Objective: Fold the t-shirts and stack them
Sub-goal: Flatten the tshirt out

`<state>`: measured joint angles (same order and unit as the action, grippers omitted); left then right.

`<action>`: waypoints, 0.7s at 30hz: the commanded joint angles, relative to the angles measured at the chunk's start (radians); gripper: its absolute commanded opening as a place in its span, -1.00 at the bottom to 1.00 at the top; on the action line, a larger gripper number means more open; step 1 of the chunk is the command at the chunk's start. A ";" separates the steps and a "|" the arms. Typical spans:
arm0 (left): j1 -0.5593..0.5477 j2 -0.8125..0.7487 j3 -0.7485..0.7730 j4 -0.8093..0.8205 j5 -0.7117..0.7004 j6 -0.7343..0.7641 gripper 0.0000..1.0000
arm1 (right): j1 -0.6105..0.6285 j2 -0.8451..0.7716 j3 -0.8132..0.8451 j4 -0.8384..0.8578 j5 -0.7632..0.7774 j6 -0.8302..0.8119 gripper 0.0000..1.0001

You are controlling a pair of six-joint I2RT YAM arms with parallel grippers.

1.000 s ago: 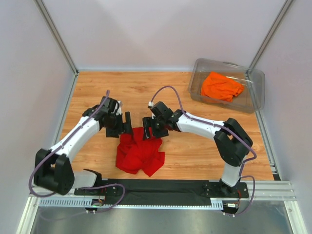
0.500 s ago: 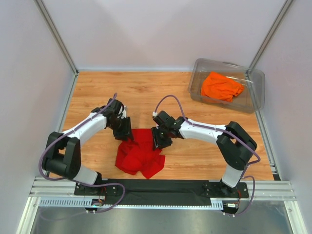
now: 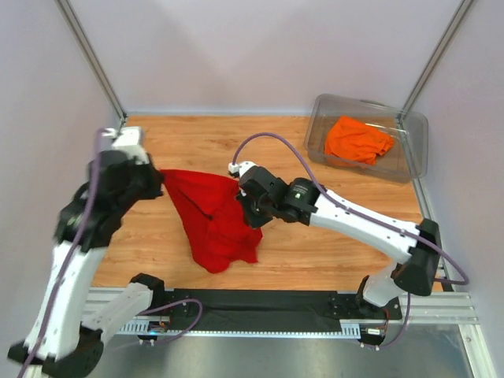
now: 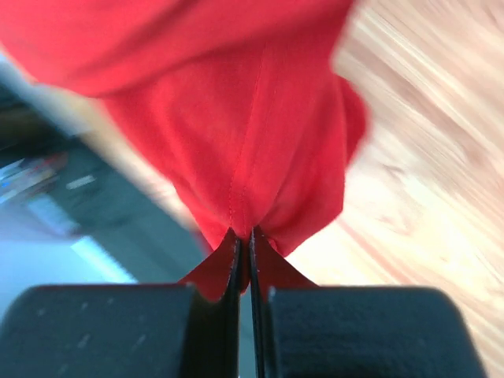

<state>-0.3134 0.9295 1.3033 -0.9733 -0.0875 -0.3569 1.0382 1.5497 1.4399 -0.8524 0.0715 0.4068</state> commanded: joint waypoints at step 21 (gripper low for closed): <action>-0.114 0.788 0.641 0.354 0.290 0.338 -0.43 | -0.530 -0.427 -0.505 -0.136 -0.036 0.202 -0.59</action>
<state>-0.3786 1.4807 1.8164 -0.7559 0.1680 0.0113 0.6476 1.1019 1.0859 -0.8719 0.0811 0.5735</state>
